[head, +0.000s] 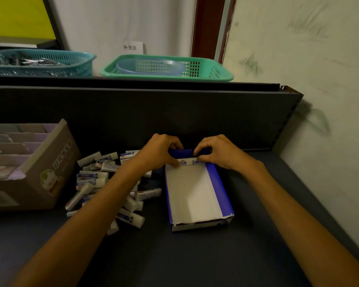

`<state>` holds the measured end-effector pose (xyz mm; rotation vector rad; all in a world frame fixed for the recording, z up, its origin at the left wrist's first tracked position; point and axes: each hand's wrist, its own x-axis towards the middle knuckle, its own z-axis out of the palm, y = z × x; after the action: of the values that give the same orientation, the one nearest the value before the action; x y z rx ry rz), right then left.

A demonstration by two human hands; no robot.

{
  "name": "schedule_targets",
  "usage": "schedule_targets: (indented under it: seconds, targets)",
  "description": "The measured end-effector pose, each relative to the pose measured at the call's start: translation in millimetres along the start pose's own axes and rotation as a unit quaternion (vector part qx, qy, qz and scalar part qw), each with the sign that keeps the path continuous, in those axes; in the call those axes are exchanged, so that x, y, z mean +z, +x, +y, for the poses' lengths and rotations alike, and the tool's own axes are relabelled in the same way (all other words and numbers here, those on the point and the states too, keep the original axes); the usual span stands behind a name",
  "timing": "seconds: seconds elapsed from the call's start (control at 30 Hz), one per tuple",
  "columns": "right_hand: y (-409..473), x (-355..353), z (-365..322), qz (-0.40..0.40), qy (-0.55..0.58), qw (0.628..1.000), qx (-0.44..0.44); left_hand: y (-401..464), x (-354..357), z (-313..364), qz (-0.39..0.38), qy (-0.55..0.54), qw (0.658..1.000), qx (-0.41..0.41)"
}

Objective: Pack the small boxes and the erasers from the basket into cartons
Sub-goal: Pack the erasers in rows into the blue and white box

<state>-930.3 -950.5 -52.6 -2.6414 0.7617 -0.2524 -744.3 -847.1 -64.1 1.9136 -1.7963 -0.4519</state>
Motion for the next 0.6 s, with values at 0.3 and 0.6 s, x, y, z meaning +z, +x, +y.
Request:
schedule_targets:
  seconds: [0.3, 0.6]
  targets:
    - [-0.6, 1.2, 0.2, -0.015, 0.015, 0.999, 0.025, -2.4, -1.8, -4.9, 0.019, 0.016, 1.0, 0.011]
    - [-3.1, 4.0, -3.7, 0.004, 0.004, 1.0, 0.019, -3.3, -3.3, -2.8, 0.019, 0.014, 1.0, 0.019]
